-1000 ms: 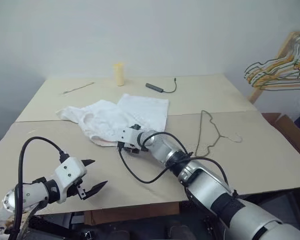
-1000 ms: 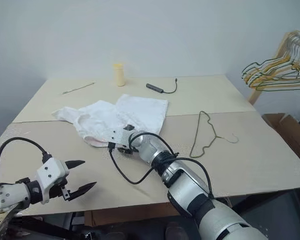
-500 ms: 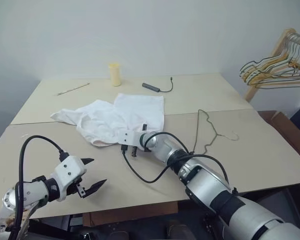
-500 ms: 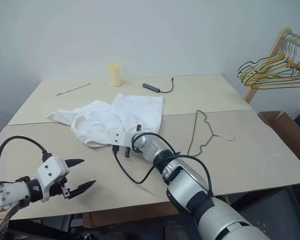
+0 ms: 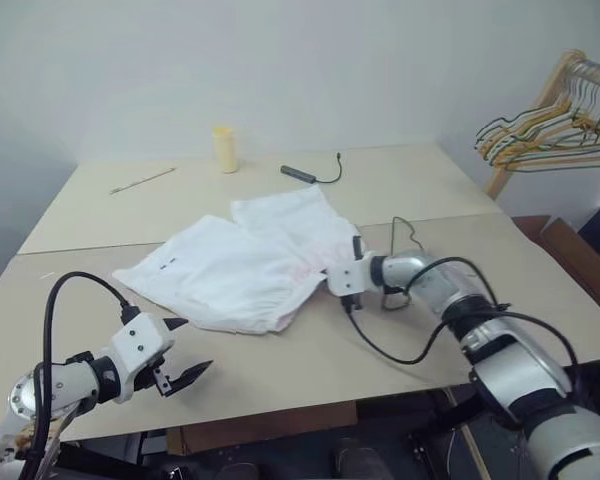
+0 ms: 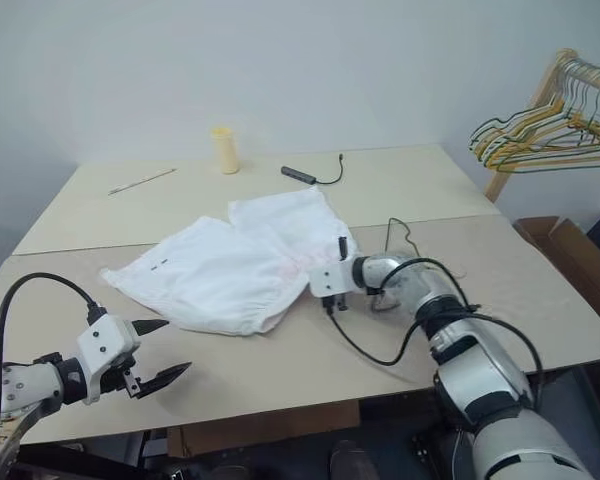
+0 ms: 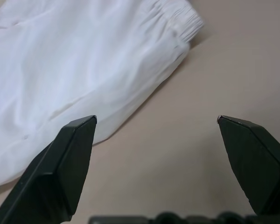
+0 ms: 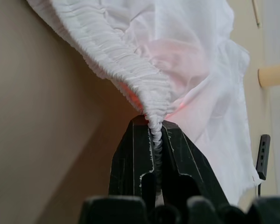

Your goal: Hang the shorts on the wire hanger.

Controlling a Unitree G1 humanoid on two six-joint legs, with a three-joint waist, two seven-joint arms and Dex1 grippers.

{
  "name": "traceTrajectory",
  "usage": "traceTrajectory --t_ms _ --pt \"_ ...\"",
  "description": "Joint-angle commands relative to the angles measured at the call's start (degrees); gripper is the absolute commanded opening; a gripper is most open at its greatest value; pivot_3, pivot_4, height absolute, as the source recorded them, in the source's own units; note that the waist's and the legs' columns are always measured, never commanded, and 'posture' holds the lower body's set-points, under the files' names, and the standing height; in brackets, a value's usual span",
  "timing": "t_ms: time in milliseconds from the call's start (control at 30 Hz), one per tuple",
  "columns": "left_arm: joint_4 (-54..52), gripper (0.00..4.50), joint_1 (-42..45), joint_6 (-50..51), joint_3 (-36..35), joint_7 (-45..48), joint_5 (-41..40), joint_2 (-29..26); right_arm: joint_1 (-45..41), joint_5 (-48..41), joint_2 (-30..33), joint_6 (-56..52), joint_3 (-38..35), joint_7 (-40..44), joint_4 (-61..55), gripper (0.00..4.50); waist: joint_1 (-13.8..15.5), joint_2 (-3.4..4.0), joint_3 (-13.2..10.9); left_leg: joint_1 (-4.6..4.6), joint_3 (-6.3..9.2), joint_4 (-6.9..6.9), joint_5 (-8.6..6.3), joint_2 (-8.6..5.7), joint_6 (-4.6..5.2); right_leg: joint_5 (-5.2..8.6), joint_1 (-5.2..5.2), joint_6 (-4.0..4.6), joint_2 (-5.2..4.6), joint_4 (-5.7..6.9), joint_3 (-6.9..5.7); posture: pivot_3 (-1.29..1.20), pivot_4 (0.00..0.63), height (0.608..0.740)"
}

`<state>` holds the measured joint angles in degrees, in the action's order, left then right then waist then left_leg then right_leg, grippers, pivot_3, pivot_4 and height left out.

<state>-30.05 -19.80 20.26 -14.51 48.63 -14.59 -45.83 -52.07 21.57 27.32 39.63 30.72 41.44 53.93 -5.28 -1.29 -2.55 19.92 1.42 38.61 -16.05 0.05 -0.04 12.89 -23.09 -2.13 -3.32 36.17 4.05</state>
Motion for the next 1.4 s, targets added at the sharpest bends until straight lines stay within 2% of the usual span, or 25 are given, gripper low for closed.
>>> traceTrajectory --t_ms 33,167,233,267,333,400,467,500,567,667,733,767,867,967,1033,1167,1300,1400 --pt "-0.09 4.50 0.86 -0.81 -0.50 0.89 -0.03 -1.20 -5.74 7.18 1.20 11.00 2.25 -8.13 7.73 0.02 -0.55 0.00 0.00 0.00 0.00 0.00 0.00 0.00 0.00 0.00 0.00 0.00 -0.01 0.00 0.02 0.01 0.000 0.740" --pt "0.25 4.50 1.45 -0.68 -0.37 1.87 -0.24 -1.96 -11.36 20.03 1.39 12.93 9.30 -21.89 14.19 0.02 -1.39 0.00 0.00 -0.02 0.08 0.00 0.00 -0.01 0.00 0.00 -0.03 0.00 -0.04 0.03 0.12 0.01 0.000 0.740" --pt "0.32 4.50 1.67 -0.48 -0.27 2.20 -0.22 -2.26 -12.94 22.55 1.06 13.86 10.96 -24.24 16.12 0.02 -1.62 0.01 0.00 -0.02 0.17 0.00 0.00 -0.03 0.00 0.00 -0.03 0.00 -0.06 0.04 0.13 0.01 0.000 0.740" --pt "0.32 4.50 1.68 -0.40 -0.31 2.34 -0.17 -2.38 -13.56 23.20 0.90 14.38 11.42 -24.40 16.93 0.68 -1.68 0.01 0.00 -0.01 0.21 0.00 0.00 -0.04 0.00 0.00 -0.04 0.00 -0.06 0.04 0.13 0.01 0.000 0.740" --pt "0.27 4.50 1.67 -0.29 -0.42 2.46 -0.13 -2.45 -14.44 24.06 0.78 14.92 11.91 -24.46 18.14 1.27 -1.74 0.01 -0.01 -0.01 0.32 0.00 0.00 -0.04 0.00 -0.01 -0.03 0.00 -0.07 0.02 0.13 0.01 0.000 0.740" --pt "0.17 4.50 1.42 -0.28 -0.59 2.48 -0.17 -2.44 -14.64 21.65 0.91 13.95 9.88 -20.13 19.08 1.98 -1.74 0.01 -0.01 -0.01 0.37 0.00 0.00 -0.05 0.00 -0.01 -0.03 0.00 -0.08 0.03 0.13 0.01 0.000 0.740" --pt "0.09 4.50 1.22 -0.29 -0.70 2.54 -0.17 -2.46 -14.46 16.84 0.81 12.15 6.36 -11.45 19.91 2.71 -1.77 0.02 -0.01 -0.02 0.38 0.00 0.00 -0.05 0.00 -0.01 -0.01 -0.01 -0.08 0.03 0.13 0.00 0.000 0.740" --pt "0.41 4.50 1.42 -0.41 -0.58 2.62 -0.09 -2.52 -14.20 12.80 1.11 11.80 3.78 -4.33 19.87 3.02 -1.79 0.03 -0.02 -0.03 0.38 0.00 0.00 -0.05 0.00 -0.01 0.00 -0.01 -0.08 0.03 0.13 -0.01 0.000 0.740" --pt "1.21 4.50 2.10 -0.65 -0.31 2.82 0.07 -2.70 -13.52 6.13 1.89 10.85 -0.55 6.67 18.43 3.02 -1.87 0.05 -0.03 -0.07 0.41 0.01 0.00 -0.03 0.00 -0.01 0.04 -0.02 -0.08 0.03 0.11 -0.02 0.000 0.740" --pt "3.82 4.50 4.31 -1.48 0.11 3.07 0.77 -3.26 -10.21 -6.73 3.05 2.22 -7.18 23.85 8.82 3.02 -1.88 0.09 -0.06 -0.10 0.47 0.02 0.00 -0.02 0.00 -0.01 0.11 -0.02 -0.09 0.02 0.06 -0.04 0.000 0.740" --pt "6.27 4.50 6.17 -2.27 0.22 3.19 1.38 -3.78 -4.94 -14.18 3.66 -9.49 -9.85 30.26 -5.57 3.02 -1.83 0.09 -0.05 -0.14 0.54 0.02 0.00 0.00 0.01 -0.01 0.18 -0.03 -0.09 0.02 0.01 -0.05 0.000 0.740" --pt "7.90 4.50 7.35 -2.75 0.42 3.26 1.96 -4.16 -1.76 -16.04 3.97 -15.24 -10.64 30.92 -13.58 3.02 -1.79 0.09 -0.05 -0.13 0.61 0.03 -0.01 0.02 0.01 -0.01 0.21 -0.03 -0.08 0.00 -0.04 -0.05 0.000 0.740" --pt "13.91 4.50 10.93 -5.63 1.55 3.18 5.27 -6.25 6.71 -16.42 3.88 -29.93 -11.89 27.86 -33.57 3.02 -1.68 0.12 -0.04 -0.07 0.72 0.03 -0.01 0.02 0.01 -0.01 0.13 -0.03 -0.08 0.08 -0.09 -0.06 0.000 0.740" --pt "20.57 4.50 14.92 -9.20 2.48 4.39 7.49 -8.77 13.41 -16.24 2.05 -43.40 -11.75 24.83 -48.59 3.02 -1.60 0.15 -0.05 0.02 0.68 0.04 -0.01 -0.02 0.01 -0.01 -0.04 -0.02 -0.08 0.18 -0.03 -0.06 0.000 0.740" --pt "25.02 4.50 17.86 -11.10 3.09 5.36 8.04 -9.87 16.07 -14.72 0.27 -50.80 -10.72 22.34 -54.73 3.40 -1.56 0.15 -0.05 0.05 0.68 0.04 -0.01 -0.03 0.01 0.00 -0.08 -0.03 -0.08 0.17 -0.04 -0.06 0.000 0.740" --pt "34.61 4.50 23.01 -17.31 6.05 7.81 11.83 -13.41 18.96 -11.28 -1.78 -60.66 -7.18 19.42 -61.76 4.47 -1.35 0.13 -0.04 0.13 0.65 0.08 -0.01 -0.06 0.01 0.01 -0.13 -0.04 -0.08 0.14 -0.09 -0.07 0.000 0.740" --pt "43.57 4.50 28.84 -23.36 9.60 8.93 15.16 -14.75 19.26 -9.53 -4.35 -67.01 -4.33 16.33 -63.76 4.47 -1.28 0.13 -0.04 0.27 0.55 0.12 -0.01 -0.10 0.00 0.01 -0.22 -0.07 -0.10 0.07 -0.10 -0.07 0.000 0.740" --pt "51.80 4.50 34.86 -28.09 13.94 7.90 20.30 -14.70 19.63 -7.08 -4.80 -66.78 -1.24 14.48 -63.15 4.47 -1.01 0.11 -0.03 0.30 0.31 0.14 -0.01 -0.11 0.00 0.01 -0.22 -0.07 -0.09 0.10 -0.14 -0.07 0.000 0.740"
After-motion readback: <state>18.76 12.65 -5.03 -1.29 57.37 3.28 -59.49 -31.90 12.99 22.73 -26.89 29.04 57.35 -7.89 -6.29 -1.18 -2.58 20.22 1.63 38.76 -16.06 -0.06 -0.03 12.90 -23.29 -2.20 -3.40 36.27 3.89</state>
